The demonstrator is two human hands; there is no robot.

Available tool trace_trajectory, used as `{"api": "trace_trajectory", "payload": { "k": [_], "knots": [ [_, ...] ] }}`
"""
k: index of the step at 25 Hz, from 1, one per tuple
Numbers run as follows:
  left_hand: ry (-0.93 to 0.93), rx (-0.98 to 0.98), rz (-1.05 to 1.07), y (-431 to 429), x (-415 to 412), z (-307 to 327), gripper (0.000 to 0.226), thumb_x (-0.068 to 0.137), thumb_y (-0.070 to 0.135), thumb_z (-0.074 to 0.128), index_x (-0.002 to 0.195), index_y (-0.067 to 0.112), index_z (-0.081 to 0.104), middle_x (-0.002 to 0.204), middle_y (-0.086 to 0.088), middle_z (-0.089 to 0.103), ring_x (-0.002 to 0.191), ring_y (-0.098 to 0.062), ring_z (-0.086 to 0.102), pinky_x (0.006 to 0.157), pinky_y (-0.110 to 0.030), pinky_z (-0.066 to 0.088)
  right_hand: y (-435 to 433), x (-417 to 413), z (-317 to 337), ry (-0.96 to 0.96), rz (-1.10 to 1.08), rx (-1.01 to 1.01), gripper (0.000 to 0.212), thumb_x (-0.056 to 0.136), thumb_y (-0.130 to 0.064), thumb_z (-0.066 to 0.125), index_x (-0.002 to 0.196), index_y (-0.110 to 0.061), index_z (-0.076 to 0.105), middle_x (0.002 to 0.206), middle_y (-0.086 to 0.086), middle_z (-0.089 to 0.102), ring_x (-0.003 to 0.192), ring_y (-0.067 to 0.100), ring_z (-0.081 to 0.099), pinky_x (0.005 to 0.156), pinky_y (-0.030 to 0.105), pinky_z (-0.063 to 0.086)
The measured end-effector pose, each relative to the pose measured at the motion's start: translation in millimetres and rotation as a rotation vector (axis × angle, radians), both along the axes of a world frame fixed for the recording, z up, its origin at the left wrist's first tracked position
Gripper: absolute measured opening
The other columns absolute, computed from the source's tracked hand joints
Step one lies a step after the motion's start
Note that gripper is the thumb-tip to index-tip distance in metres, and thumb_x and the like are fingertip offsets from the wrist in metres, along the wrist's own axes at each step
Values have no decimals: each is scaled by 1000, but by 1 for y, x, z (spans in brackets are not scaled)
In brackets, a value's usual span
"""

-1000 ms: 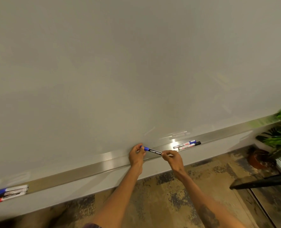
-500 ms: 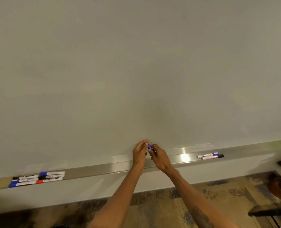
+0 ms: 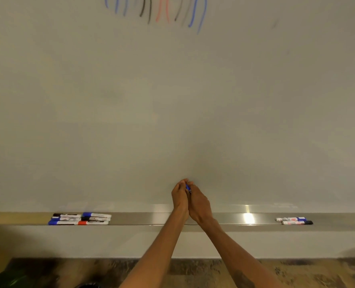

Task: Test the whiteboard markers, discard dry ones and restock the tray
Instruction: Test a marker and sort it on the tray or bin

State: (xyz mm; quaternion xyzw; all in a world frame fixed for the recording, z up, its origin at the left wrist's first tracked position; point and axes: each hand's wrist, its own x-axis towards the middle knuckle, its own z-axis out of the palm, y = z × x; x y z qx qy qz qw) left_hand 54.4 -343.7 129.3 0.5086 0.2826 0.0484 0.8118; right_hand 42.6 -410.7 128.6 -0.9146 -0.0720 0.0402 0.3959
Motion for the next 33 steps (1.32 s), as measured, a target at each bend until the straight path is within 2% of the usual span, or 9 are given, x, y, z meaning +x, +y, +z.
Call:
{"api": "trace_trajectory", "payload": {
  "k": [2,7,12,16,19,21,24,29,33],
  "knots": [
    [-21,-11,0,12,0,7,28,104,20,48,114,4,68,109,-12,71,99,-26,67,97,-38,54,13,-1,7,-42,-57,-103,39,104,-40,35,137,-22,47,126,-2,65,110,18,64,93,31,48],
    [-8,59,20,35,4,18,30,103,22,45,108,6,70,101,-14,71,90,-26,67,94,-42,56,37,-2,21,-120,-25,-242,45,102,-39,45,142,-19,41,121,0,68,104,20,68,90,33,52],
    [-97,-27,68,51,2,34,28,105,17,42,93,10,66,82,-6,68,81,-22,66,81,-32,55,45,-7,23,-139,-29,-351,23,102,-27,44,120,-14,51,104,3,69,88,23,67,78,36,55],
    [-193,91,89,56,-3,40,27,105,19,44,103,7,68,92,-9,73,92,-26,69,85,-32,56,45,-13,24,-221,-140,-5,21,103,-35,42,102,-18,54,89,-1,62,75,16,58,69,32,48],
    [-329,198,164,60,-6,58,28,106,19,41,109,6,66,96,-10,74,95,-22,70,91,-36,55,38,-10,34,-369,-124,223,30,103,-17,41,131,-14,51,102,-3,53,82,13,56,73,26,49],
    [-413,265,208,63,-8,77,28,106,21,42,111,6,65,96,-10,72,92,-21,70,87,-35,57,34,-4,50,-443,-104,283,45,105,-15,37,150,-12,33,113,-4,49,92,9,55,79,16,46],
    [-529,360,249,62,-12,114,27,105,25,45,112,9,65,95,-6,72,91,-17,69,78,-28,57,34,1,95,-556,-57,369,52,106,-20,35,156,-18,20,123,-2,51,101,7,57,85,15,49],
    [-723,493,302,62,-7,186,22,101,27,53,112,12,65,95,2,72,92,-15,69,80,-26,56,29,4,182,-814,10,538,30,102,-10,50,130,-8,59,110,3,60,86,9,66,78,12,51],
    [-857,696,331,63,6,240,23,92,25,68,113,16,68,106,9,70,98,-6,66,87,-19,52,19,11,240,-873,-18,696,23,99,-12,55,116,-4,68,109,6,64,93,18,67,83,21,55]
  ]
}}
